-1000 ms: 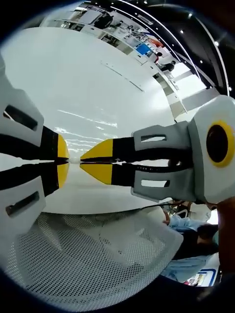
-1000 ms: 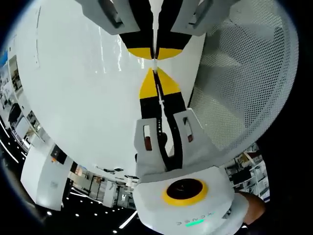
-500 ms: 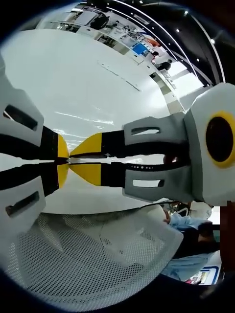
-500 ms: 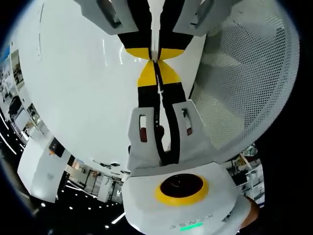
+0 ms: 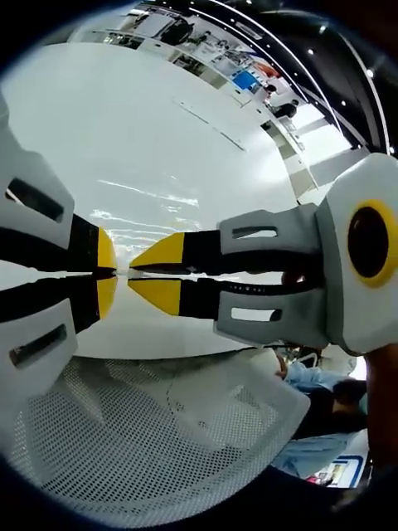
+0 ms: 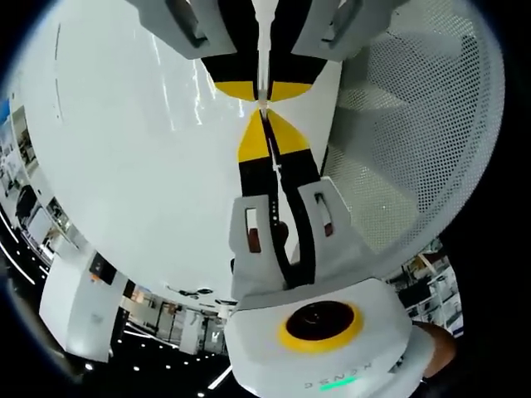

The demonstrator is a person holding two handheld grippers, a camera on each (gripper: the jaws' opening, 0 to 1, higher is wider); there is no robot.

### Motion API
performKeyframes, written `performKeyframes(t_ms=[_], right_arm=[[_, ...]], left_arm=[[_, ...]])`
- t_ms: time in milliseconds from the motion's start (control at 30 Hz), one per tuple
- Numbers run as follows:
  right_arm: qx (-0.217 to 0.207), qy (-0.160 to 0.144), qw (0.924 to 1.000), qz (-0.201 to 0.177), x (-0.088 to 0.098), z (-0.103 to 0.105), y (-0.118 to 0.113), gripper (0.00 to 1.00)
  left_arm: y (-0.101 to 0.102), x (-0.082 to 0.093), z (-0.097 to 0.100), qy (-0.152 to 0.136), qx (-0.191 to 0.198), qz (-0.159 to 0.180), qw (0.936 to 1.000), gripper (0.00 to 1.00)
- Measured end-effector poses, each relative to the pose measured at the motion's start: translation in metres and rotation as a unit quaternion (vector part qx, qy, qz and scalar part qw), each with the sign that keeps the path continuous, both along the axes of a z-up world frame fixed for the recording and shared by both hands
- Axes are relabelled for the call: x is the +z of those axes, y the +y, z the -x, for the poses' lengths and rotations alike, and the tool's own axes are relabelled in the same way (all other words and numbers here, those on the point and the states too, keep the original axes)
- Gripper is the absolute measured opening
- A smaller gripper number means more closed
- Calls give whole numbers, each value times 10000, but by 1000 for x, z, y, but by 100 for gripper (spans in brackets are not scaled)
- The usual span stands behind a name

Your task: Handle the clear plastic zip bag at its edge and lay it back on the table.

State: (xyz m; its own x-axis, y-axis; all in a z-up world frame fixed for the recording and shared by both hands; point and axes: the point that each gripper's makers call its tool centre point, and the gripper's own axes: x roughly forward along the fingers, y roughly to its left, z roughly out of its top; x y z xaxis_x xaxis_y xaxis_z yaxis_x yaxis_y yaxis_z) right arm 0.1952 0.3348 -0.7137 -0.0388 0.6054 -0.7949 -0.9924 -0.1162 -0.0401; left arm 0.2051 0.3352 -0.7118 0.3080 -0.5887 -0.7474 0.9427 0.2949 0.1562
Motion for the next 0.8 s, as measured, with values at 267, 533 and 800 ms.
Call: performKeyframes(t_ms=[267, 533, 800], right_arm=[[-68, 36, 10000, 45, 0, 0, -3, 0], [-25, -9, 10000, 58, 4, -2, -4, 0], [3, -34, 10000, 42, 7, 0, -1, 0]], left_arm=[[1, -1, 1, 11, 19, 10, 10000, 0], [-1, 1, -2, -18, 68, 96, 9999, 1], [-5, 0, -4, 1, 136, 148, 9998, 5]])
